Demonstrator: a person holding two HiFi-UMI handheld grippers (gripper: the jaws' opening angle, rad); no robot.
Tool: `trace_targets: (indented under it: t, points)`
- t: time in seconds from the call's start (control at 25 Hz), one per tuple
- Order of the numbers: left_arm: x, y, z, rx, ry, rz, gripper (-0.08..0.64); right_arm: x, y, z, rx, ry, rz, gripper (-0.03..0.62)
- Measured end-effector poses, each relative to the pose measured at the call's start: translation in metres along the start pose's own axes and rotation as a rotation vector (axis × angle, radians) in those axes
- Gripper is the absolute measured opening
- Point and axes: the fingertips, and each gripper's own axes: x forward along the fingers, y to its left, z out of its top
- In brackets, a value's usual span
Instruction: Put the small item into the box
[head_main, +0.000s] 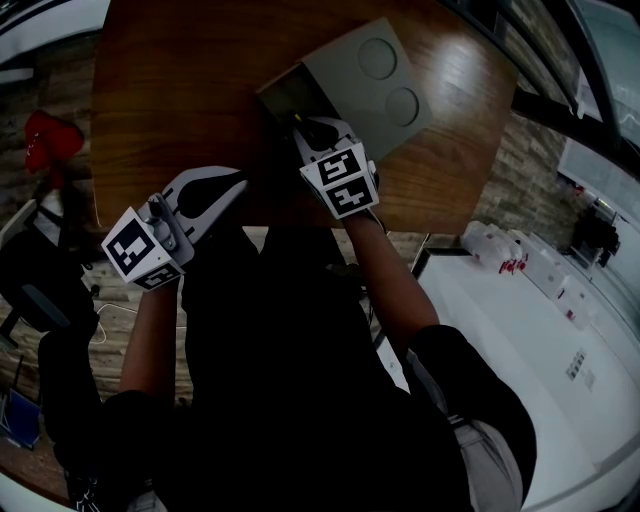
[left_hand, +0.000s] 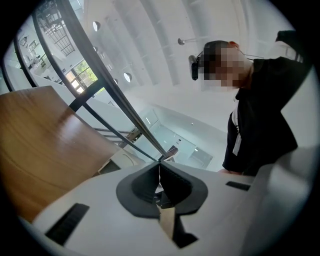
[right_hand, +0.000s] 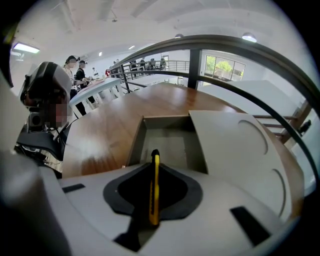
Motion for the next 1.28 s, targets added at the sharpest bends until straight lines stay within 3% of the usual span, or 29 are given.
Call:
trace_targets:
  t: [0.72, 1.28]
  points:
    - [0.003, 0.005, -0.007, -0.016, -0.015, -0.001, 0.015, 0.004, -0.002, -0.004, 0.016, 0.007, 0.01, 0.067]
    - [0.008, 0.001, -0.001, 0.009, -0.008, 0.0, 0.015, -0.014, -0.003, 0.013, -0.005, -0.049, -0.002, 0.092]
